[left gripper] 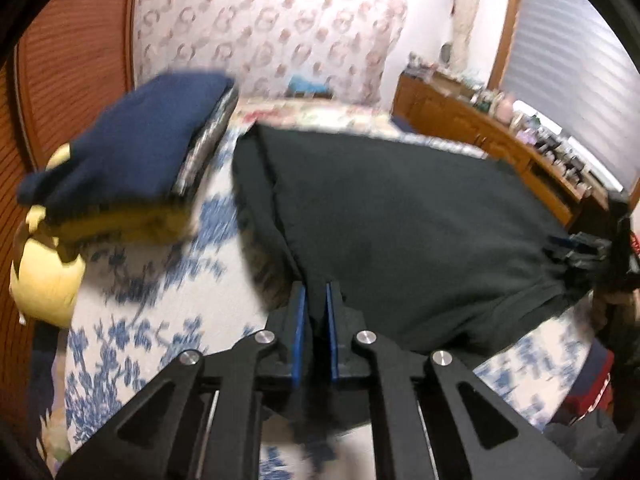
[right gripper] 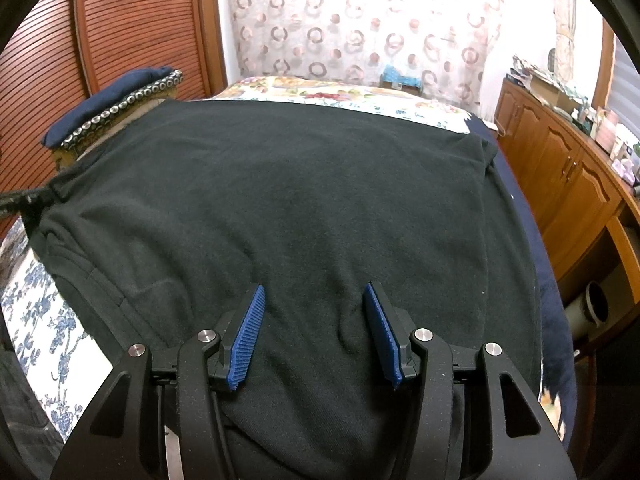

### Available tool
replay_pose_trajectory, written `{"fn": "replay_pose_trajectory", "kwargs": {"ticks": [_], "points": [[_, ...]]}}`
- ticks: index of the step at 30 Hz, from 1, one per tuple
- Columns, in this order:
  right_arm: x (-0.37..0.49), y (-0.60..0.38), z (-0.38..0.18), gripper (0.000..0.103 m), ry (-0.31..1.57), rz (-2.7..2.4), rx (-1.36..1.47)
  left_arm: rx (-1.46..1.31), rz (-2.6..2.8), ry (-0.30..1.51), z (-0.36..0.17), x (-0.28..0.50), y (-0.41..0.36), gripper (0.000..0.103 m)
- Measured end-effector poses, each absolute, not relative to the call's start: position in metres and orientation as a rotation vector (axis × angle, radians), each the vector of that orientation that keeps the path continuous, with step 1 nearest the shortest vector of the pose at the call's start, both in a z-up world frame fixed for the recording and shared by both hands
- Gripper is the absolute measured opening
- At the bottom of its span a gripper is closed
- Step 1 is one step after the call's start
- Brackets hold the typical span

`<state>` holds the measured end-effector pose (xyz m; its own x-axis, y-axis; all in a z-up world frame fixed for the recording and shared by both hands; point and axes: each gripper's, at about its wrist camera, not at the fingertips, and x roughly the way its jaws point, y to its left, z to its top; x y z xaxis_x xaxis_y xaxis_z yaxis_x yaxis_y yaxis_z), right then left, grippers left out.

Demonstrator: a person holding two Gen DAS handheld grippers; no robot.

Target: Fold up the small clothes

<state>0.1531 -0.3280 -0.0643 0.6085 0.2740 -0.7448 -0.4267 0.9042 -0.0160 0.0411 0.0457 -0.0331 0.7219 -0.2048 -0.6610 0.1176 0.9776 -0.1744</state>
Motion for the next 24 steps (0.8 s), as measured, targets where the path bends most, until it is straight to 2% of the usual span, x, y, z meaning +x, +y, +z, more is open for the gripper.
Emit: {"fn": "replay_pose_trajectory", "kwargs": {"ticks": [9, 24], "points": [[0.153, -0.328, -0.065, 0.053, 0.823, 0.408, -0.2, -0.074, -0.318, 0.575, 0.031, 0.05, 0.0, 0.006], [0.151, -0.339, -0.054, 0.053, 0.783, 0.389, -0.156, 0.007, -0.485, 0.523, 0.068, 0.077, -0.071, 0.005]]}}
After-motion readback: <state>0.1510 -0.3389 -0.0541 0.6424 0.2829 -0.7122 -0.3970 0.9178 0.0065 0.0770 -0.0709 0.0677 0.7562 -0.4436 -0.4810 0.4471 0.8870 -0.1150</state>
